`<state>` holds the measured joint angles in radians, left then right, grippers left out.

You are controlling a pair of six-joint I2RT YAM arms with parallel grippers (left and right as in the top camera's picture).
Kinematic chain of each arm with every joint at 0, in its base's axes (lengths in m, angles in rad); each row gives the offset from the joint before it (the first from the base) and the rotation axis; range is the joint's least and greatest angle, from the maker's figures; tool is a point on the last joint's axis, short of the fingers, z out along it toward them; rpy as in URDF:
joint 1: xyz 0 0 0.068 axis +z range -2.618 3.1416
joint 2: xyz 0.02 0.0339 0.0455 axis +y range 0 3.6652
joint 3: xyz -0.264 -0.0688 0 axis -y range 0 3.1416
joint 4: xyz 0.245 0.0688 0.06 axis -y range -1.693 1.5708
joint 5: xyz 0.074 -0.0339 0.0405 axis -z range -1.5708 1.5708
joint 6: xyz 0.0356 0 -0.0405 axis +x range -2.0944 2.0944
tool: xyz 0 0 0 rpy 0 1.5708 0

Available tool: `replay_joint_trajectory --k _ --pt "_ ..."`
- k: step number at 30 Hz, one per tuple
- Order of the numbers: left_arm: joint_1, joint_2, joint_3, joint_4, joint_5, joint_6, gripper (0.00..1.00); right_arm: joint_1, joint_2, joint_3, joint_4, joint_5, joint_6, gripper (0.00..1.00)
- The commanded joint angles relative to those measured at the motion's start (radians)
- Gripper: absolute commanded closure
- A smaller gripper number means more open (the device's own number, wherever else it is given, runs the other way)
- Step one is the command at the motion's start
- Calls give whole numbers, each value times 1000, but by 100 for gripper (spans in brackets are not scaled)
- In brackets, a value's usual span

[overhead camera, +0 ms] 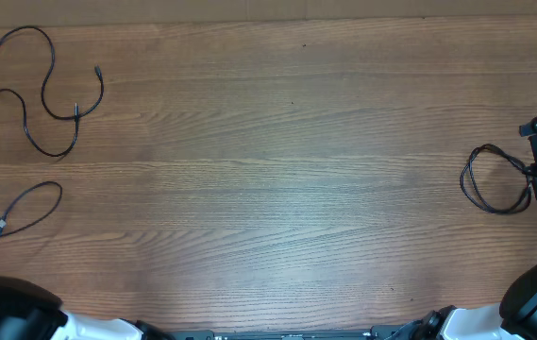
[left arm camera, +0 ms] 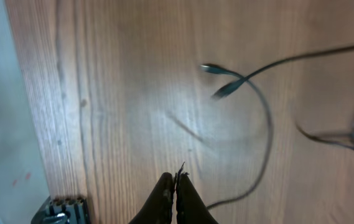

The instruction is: Untangle cables

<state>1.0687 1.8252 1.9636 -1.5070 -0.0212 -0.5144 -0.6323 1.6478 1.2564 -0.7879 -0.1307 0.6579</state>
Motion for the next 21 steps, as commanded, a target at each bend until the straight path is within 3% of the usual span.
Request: replay_joint_trajectory --k 1,9,10,12,16,21 --pt "5 83 0 3 -149 -112 95 5 6 -1 -8 -2 -4 0" --pt "-20 319 0 61 -141 -105 95 5 6 -1 -49 -4 -3 0" --pt "-27 351 0 60 -145 -97 92 5 6 -1 -60 -7 -4 0" --pt "-37 403 0 48 -144 -96 45 10 6 -1 -79 -18 -27 0" --pt "-53 463 0 37 -142 -119 1 68 6 -1 -75 -58 -137 0" --pt "-56 435 3 28 -115 -122 0 217 6 -1 -71 -54 -139 0"
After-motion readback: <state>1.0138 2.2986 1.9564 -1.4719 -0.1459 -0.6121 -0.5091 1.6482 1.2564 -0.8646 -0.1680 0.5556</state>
